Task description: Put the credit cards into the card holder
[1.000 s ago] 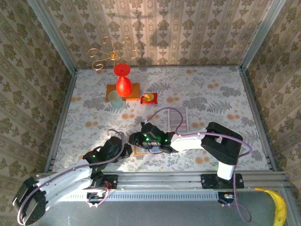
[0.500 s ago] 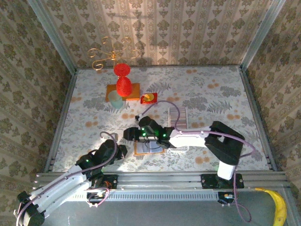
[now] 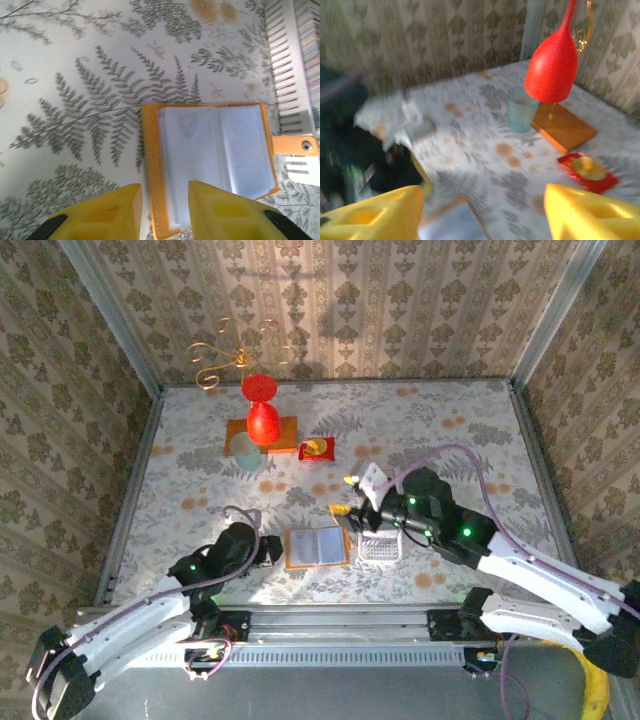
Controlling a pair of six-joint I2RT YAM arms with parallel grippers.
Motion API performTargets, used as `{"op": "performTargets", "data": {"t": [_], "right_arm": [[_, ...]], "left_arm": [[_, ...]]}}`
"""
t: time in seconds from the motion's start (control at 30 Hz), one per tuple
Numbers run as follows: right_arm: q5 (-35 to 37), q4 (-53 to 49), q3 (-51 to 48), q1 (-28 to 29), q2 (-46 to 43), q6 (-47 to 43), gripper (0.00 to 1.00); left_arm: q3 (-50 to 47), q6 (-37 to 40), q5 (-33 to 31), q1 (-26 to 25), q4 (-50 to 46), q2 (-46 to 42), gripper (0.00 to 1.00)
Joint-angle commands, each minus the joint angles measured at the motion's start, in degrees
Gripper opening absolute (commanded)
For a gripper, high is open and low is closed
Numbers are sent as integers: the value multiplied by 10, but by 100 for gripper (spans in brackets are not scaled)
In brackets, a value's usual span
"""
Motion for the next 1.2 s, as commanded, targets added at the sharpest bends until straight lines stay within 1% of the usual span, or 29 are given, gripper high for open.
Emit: {"op": "performTargets", "data": {"t": [0.0,0.07,0.1,0.13,0.23,0.27,0.37,0.43,0.57,0.7,0.77,0.83,0.9,1.03,1.17], "right_arm": [[2,-208,5,1,-6,-316,76],[28,-263,-3,-3,-5,-396,77],[45,-270,-12,-10,-3,-421,77],[58,-266,-21,-23,0,-440,76],[65,-245,-38,-69,15,-486,74],[73,-218,-44,-79,24,-494,74],[104,-182,-61,-91,64,-524,75],[116,-167,-67,-91,96,-530,77],[105,-125,-74,-91,131,-521,82],[106,-97,-82,-91,163,-515,83],[113,-81,-88,-90,182,-510,82],[116,-49,-97,-89,196,-497,77],[124,-49,-92,-87,208,-496,74],[128,-51,-96,-87,211,-505,74],[110,-79,-100,-83,210,-514,74]], "left_arm": [[17,28,19,1,62,23,31],[17,36,25,1,75,32,32],[17,42,28,1,78,34,33],[17,48,31,1,76,35,34],[14,61,37,0,65,34,35],[11,62,38,1,65,33,35],[-4,61,39,1,67,23,36],[-11,59,39,0,65,13,36],[-19,56,35,0,54,-8,36],[-31,49,29,0,49,-28,36],[-33,46,26,0,46,-35,36],[-33,43,26,0,41,-40,36],[-33,42,28,1,39,-44,35],[-33,40,31,0,30,-46,35],[-38,35,31,1,34,-47,35]]}}
